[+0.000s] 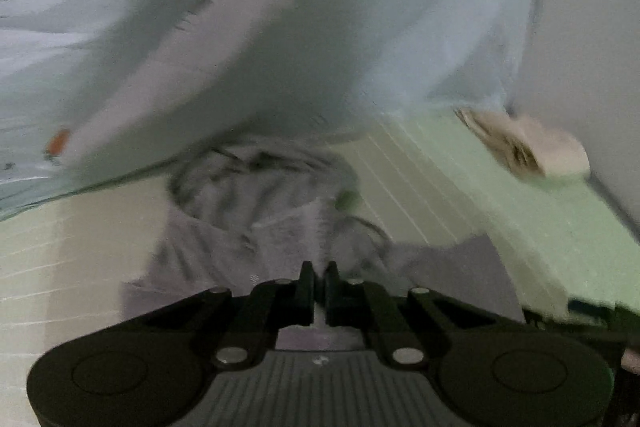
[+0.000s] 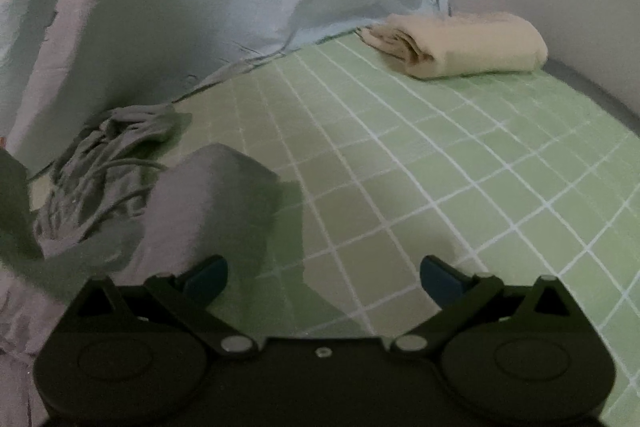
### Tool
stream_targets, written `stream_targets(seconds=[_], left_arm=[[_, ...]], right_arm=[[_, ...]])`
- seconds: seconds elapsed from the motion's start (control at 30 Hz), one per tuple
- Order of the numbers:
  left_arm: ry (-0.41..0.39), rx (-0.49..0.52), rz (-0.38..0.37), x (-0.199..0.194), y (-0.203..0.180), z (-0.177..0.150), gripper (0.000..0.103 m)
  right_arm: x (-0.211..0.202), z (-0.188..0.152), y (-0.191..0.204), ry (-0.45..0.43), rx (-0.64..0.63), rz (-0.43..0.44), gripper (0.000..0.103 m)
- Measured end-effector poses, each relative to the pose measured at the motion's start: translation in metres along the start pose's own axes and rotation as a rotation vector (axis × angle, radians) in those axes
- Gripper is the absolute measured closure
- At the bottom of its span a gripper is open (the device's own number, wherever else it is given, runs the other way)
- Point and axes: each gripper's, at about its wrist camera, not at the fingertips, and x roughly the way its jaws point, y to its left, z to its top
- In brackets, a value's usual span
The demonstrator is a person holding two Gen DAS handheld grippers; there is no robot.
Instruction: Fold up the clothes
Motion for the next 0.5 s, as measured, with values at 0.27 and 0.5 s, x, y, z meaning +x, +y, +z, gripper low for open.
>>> stream_targets(seconds=[0.27, 0.5], left_arm=[[-0.169, -0.090, 0.140, -0.054, 0.063, 0.017, 0.098], [-0.276, -0.156, 0.228, -0.091, 0.118, 0.024, 0.098]], right_arm=[[-0.019, -0.008, 0.028, -0.009, -0.087, 0.031, 0.000], [-0.025, -0.020, 0.063, 0.017, -0.182, 0.067, 0.000]])
